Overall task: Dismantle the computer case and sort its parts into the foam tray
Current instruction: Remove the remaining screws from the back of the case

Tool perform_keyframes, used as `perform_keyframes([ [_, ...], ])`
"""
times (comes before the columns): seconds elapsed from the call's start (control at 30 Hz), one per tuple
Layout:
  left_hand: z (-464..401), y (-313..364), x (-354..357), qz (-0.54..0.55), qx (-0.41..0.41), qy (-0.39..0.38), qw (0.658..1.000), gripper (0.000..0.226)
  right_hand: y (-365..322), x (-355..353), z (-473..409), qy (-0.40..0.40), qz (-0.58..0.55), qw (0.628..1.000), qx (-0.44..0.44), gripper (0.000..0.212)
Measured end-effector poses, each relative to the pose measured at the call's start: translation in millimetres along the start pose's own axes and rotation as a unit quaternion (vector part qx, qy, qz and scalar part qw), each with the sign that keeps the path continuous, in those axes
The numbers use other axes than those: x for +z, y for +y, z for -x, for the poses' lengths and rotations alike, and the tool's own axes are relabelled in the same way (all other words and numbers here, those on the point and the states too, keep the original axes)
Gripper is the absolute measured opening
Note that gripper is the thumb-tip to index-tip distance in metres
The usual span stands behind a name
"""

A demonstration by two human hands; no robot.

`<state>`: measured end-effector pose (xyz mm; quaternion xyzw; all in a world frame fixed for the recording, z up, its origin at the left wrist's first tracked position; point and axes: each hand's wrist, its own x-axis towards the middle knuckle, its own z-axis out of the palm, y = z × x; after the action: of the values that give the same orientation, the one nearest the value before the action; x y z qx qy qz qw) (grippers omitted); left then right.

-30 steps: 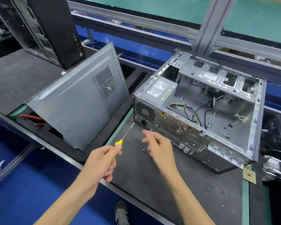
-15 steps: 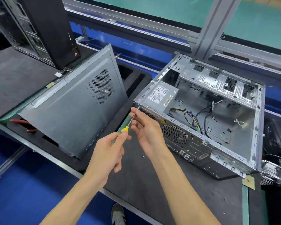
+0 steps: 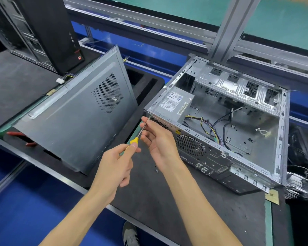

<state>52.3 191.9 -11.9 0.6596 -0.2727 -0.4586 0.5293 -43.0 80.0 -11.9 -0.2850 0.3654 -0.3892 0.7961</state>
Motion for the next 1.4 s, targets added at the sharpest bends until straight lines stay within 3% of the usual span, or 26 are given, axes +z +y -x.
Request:
perform_keyframes([
  [0.1,-0.9,4.6,0.1,-0.028,-0.012,0.012,0.999,0.029,-0.4,0.2,-0.9,-0.003,-0.007,1.000,0.008,0.018],
  [0.17,-1.6,6.3,-0.5,-0.140,0.049,0.053,0.987,0.030,-1.4,1.1,-1.2,-0.005,-0.016,1.000,0.017,0.018],
  [0.3,3.1,13.3,-2.4,-0.321,0.182,0.136,0.919,0.020,-4.2,4.5,-1.0,-0.010,-0.072,0.996,0.045,0.017],
  [0.53,2.1,32.3,-11.7,-0.517,0.321,0.166,0.776,0.021,-8.2,7.2,-0.1,0.003,-0.151,0.984,0.091,0.016],
  [0.6,3.6,31.5,-10.0,-0.509,0.316,0.156,0.785,0.021,-8.8,8.5,0.5,0.004,-0.173,0.980,0.099,0.016],
  [0.67,1.0,29.6,-9.5,-0.448,0.258,0.138,0.845,0.021,-10.5,8.3,1.2,0.005,-0.143,0.986,0.089,0.016],
  [0.73,-7.3,26.6,-11.9,-0.345,0.166,0.094,0.919,0.030,-16.3,7.7,5.7,0.005,0.019,0.998,0.056,0.020],
  [0.8,-8.0,26.4,-11.2,-0.328,0.129,0.073,0.933,0.037,-22.4,4.8,17.4,0.001,0.280,0.960,0.001,0.027],
  [0.87,-4.1,26.6,-10.5,-0.449,0.212,0.113,0.861,0.031,-29.5,-2.0,30.3,0.015,0.482,0.868,-0.118,0.031],
  [0.93,2.6,29.7,-9.4,-0.523,0.280,0.140,0.793,0.023,-48.9,-9.5,40.6,0.084,0.536,0.783,-0.306,0.033],
  [0.97,0.8,29.4,-9.5,-0.521,0.292,0.146,0.789,0.023,-62.7,-13.5,40.6,0.127,0.539,0.734,-0.393,0.030],
  [1.0,-2.6,28.0,-10.3,-0.505,0.295,0.149,0.797,0.023,-76.8,-18.4,35.1,0.165,0.553,0.690,-0.437,0.026],
  [1.03,-4.5,27.0,-11.2,-0.475,0.292,0.149,0.817,0.022,-90.3,-24.1,25.0,0.184,0.581,0.670,-0.425,0.028],
  [1.07,-4.1,26.8,-11.4,-0.430,0.279,0.145,0.846,0.020,-100.1,-28.9,13.0,0.178,0.626,0.668,-0.361,0.041],
  [1.17,-9.1,28.1,-11.2,-0.279,0.192,0.095,0.936,0.019,-101.0,-36.2,-17.0,0.077,0.716,0.691,-0.060,0.084],
  [1.23,-17.3,31.0,-16.1,-0.114,0.039,0.035,0.992,0.026,-93.9,-37.5,-27.3,0.018,0.705,0.709,0.013,0.089],
  [1.27,-22.9,31.9,-19.9,0.037,-0.091,-0.015,0.995,0.027,-92.6,-38.1,-29.9,0.010,0.700,0.714,0.013,0.090],
  [1.3,-26.7,33.9,-22.7,0.203,-0.225,-0.079,0.950,0.025,-92.6,-38.7,-31.3,0.009,0.701,0.713,0.009,0.090],
  [1.33,-27.1,35.8,-24.2,0.331,-0.307,-0.124,0.883,0.025,-92.3,-40.0,-31.7,0.010,0.705,0.709,0.005,0.091],
  [1.37,-26.4,36.9,-24.6,0.387,-0.331,-0.149,0.848,0.028,-92.2,-41.4,-32.4,0.010,0.710,0.704,-0.001,0.091],
  [1.4,-27.2,36.3,-23.5,0.377,-0.316,-0.160,0.855,0.030,-92.7,-42.8,-33.8,0.008,0.712,0.702,-0.008,0.092],
])
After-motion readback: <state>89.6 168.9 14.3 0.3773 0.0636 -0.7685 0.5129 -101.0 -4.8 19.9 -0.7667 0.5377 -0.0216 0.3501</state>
